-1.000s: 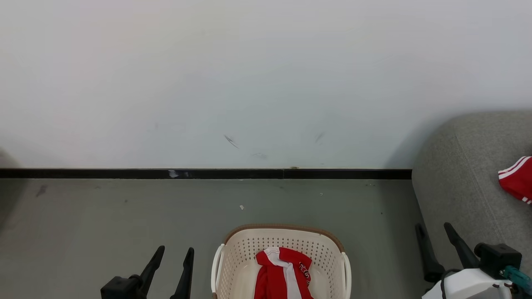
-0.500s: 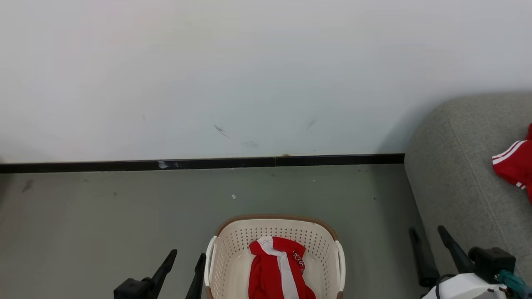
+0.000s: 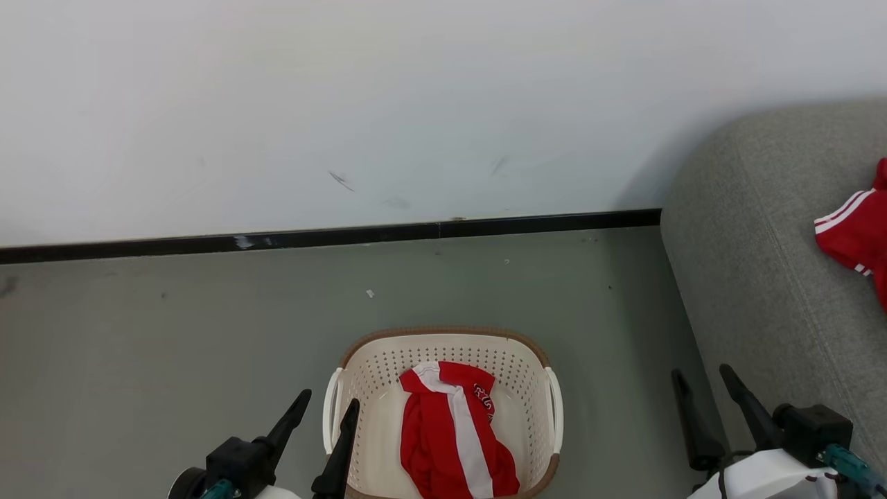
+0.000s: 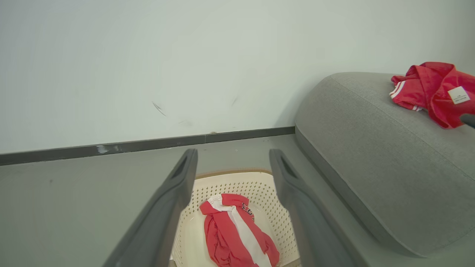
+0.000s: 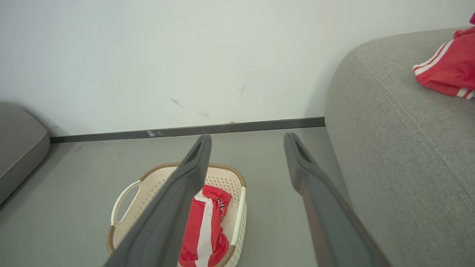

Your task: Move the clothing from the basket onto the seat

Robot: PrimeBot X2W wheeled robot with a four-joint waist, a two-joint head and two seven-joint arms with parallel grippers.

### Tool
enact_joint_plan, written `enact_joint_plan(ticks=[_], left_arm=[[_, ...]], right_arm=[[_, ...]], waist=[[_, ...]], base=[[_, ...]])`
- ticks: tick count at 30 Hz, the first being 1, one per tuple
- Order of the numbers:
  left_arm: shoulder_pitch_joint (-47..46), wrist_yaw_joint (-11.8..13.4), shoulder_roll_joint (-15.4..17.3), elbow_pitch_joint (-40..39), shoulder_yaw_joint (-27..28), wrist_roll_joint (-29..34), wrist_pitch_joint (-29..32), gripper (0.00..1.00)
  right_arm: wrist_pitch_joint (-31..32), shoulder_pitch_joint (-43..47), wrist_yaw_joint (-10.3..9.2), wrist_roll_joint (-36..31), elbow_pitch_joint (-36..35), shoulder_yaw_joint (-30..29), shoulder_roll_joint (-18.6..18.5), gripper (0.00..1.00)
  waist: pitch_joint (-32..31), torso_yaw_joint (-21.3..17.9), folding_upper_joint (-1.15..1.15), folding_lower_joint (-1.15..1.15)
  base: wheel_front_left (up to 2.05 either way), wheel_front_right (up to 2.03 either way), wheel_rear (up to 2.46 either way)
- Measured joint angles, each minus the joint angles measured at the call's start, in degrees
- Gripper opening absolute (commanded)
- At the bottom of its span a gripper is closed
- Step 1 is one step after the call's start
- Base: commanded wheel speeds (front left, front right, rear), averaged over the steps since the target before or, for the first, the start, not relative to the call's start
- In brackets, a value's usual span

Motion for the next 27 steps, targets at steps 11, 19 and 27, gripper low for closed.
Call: enact_joint_plan(ticks=[11,19,27], left_arm=[[-4.04,0.0,-0.05,0.48,-0.68,1.02,0.81,1.0],[-6.4,0.01,-0.05,0.76,-0.53,1.36,1.09,1.0],[-8.7,0.1,-0.11,0.76,-0.47,1.53,1.09,1.0]], right_arm=[[0.0,-1.37,0.0,-0.03,-1.88,1.0,-0.01,1.0],[0.0,-4.32,0.0,-0.07,-2.97,2.42,-0.03,1.0],[0.0,-7.44,0.0,-0.27,-3.78,3.08,-0.07,1.0]], waist=[[5.13,-1.97,0.0,0.0],[9.68,-3.18,0.0,0.0],[13.93,-3.85,0.0,0.0]], base=[[0.0,0.0,0.0],[0.0,0.0,0.0],[0.0,0.0,0.0]])
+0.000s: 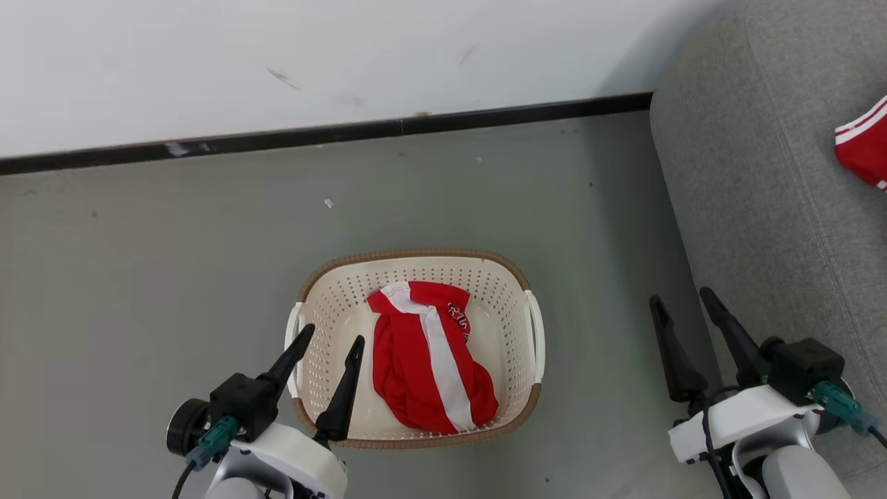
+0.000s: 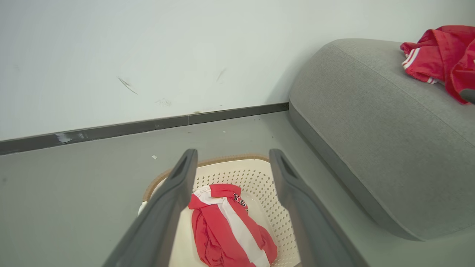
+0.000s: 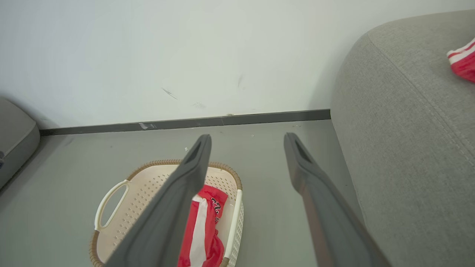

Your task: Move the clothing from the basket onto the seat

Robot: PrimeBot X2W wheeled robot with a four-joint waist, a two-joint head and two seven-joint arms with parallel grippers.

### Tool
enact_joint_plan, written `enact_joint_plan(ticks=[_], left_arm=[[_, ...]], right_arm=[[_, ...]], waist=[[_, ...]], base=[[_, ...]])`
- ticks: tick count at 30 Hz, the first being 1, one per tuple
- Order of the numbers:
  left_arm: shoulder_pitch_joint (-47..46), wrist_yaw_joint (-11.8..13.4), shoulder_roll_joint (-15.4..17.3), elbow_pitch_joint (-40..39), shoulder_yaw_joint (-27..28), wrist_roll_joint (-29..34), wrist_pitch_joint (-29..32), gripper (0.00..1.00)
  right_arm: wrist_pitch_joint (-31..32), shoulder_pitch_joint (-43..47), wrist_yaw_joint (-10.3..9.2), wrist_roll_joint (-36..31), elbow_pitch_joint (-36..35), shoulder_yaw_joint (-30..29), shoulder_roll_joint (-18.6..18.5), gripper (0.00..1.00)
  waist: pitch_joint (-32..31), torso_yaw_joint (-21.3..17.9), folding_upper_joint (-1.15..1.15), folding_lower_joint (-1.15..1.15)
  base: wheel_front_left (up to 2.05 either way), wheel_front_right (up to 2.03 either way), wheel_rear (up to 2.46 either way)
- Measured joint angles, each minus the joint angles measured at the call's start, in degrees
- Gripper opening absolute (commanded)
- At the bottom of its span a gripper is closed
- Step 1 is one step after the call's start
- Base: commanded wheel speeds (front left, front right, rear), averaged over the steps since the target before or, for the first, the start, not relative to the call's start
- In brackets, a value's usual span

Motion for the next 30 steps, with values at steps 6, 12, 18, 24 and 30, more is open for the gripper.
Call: enact_joint_plan(ticks=[6,12,18,24,30], left_arm=[[-2.02,0.0,-0.04,-0.02,0.0,0.71,0.0,1.0],[-3.95,0.0,-0.18,0.23,-0.3,1.16,0.13,1.0],[-5.77,0.0,-0.31,0.81,-0.62,1.48,0.68,1.0],[-7.73,0.0,-0.37,1.0,-1.1,1.98,1.21,1.0],[-10.12,0.0,-0.42,1.77,-1.12,2.45,1.97,1.0]], right_arm=[[0.0,-2.04,0.0,-0.46,-0.62,0.26,-0.03,1.0],[0.0,-3.49,0.0,-0.46,-0.75,0.29,-0.07,1.0],[0.0,-5.36,0.0,-0.48,-1.36,0.35,-0.09,1.0],[-0.01,-7.67,0.0,-0.99,-2.36,0.09,-0.12,1.0],[-0.01,-10.3,0.0,-2.45,-3.67,-0.18,-0.15,1.0]], waist=[[3.15,-0.42,0.0,0.0],[6.25,-0.89,0.0,0.0],[9.39,-1.37,0.0,0.0],[12.0,-1.78,0.0,0.0],[15.07,-2.25,0.0,0.0]], base=[[0.0,0.0,0.0],[0.0,0.0,0.0],[0.0,0.0,0.0],[0.0,0.0,0.0],[0.0,0.0,0.0]])
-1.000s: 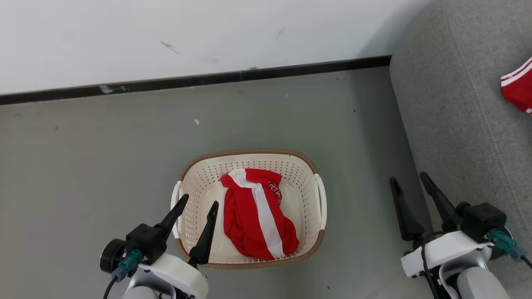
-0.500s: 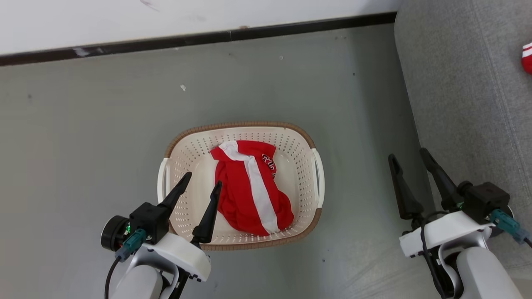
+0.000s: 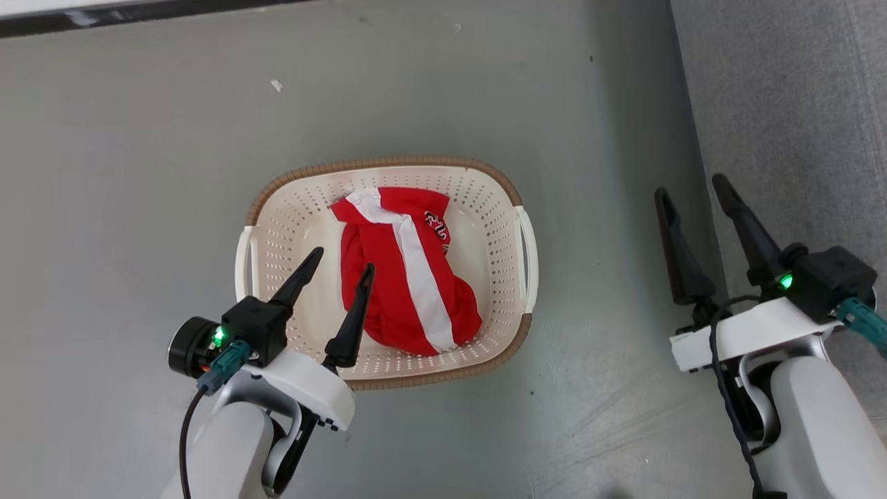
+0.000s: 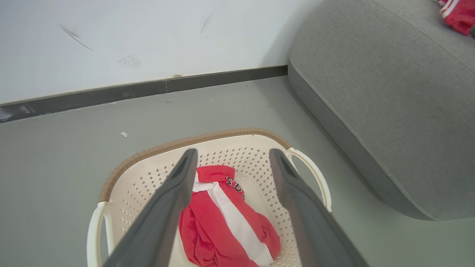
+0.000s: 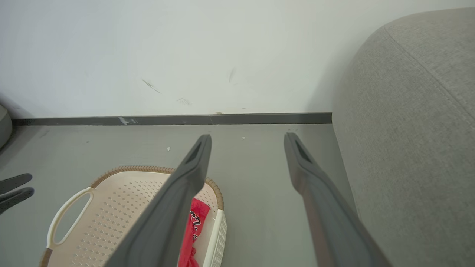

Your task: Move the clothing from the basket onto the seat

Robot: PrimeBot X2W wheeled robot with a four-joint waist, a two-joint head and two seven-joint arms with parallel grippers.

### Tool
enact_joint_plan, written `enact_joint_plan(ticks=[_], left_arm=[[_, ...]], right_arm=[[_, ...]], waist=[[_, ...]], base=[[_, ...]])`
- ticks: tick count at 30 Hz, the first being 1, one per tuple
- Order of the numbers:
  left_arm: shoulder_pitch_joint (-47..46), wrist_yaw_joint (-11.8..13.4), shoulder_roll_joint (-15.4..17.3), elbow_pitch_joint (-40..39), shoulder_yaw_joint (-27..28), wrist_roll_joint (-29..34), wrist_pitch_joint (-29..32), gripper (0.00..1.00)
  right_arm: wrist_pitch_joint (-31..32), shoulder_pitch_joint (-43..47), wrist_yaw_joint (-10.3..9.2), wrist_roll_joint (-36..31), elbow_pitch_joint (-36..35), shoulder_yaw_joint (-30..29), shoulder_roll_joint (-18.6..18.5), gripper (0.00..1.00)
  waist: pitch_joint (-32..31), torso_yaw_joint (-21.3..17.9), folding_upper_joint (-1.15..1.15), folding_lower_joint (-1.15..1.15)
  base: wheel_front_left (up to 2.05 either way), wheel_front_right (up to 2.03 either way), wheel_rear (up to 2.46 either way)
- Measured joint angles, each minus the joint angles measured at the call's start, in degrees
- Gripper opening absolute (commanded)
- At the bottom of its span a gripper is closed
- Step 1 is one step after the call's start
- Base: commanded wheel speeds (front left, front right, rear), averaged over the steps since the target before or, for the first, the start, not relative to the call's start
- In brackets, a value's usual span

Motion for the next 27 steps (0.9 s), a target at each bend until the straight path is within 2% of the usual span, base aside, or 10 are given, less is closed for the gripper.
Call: enact_joint_plan(ticks=[27], left_arm=[[-9.68,0.25,-0.16,3.69,0.33,0.47,4.21,1.0]], right_arm=[[0.0,-6.98,0.0,-0.96,-6.26,-0.74,-0.11,1.0]], waist=[[11.91,-2.4,0.0,0.0]], base=[[0.0,0.0,0.0]])
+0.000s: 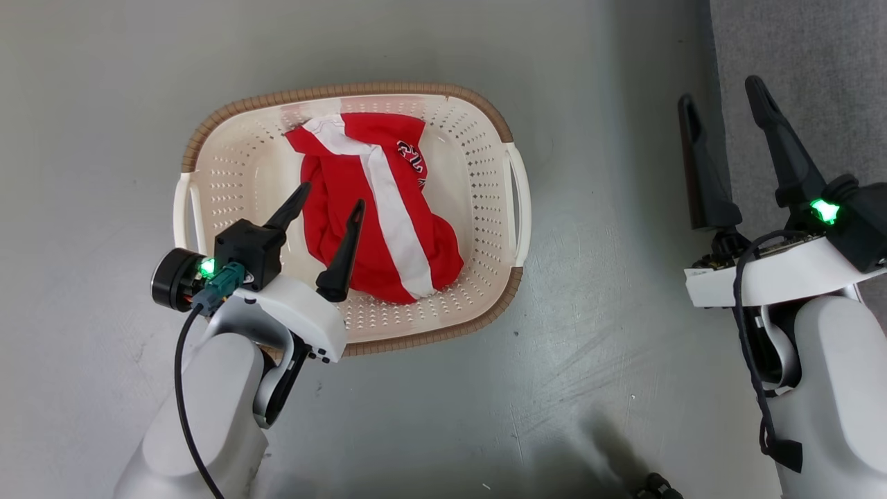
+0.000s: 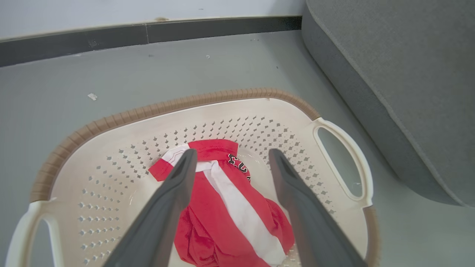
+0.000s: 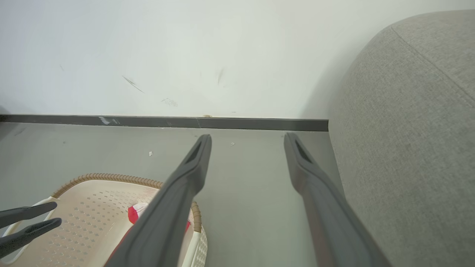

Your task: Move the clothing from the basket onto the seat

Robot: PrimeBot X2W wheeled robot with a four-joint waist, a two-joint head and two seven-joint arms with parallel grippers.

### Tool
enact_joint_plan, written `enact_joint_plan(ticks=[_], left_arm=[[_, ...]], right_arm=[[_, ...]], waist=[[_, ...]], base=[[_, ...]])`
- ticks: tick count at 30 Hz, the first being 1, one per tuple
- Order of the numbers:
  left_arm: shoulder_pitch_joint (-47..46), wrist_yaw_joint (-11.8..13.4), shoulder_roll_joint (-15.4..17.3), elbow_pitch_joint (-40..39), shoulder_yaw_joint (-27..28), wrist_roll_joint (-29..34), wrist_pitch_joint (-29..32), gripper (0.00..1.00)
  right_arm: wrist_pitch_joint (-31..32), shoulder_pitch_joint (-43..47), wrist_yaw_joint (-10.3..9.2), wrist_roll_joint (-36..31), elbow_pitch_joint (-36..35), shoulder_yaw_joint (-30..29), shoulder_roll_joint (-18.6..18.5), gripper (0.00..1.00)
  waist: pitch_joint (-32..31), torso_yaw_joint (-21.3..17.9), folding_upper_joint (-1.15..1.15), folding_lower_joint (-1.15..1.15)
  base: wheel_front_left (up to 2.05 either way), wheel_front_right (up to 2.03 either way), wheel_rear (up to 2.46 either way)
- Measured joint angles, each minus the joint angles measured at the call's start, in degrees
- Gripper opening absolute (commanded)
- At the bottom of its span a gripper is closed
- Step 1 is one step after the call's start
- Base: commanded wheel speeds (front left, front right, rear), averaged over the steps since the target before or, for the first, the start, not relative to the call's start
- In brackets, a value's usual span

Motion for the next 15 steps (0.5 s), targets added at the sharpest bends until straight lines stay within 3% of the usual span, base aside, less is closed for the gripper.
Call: enact_joint_plan(ticks=[15], left_arm=[[-5.07,0.75,-0.07,3.71,0.4,0.01,3.99,1.0]], right_arm=[[0.0,-1.64,0.0,0.02,-1.25,0.42,-0.01,1.0]], waist=[[4.17,-1.58,0.0,0.0]], base=[[0.0,0.0,0.0]])
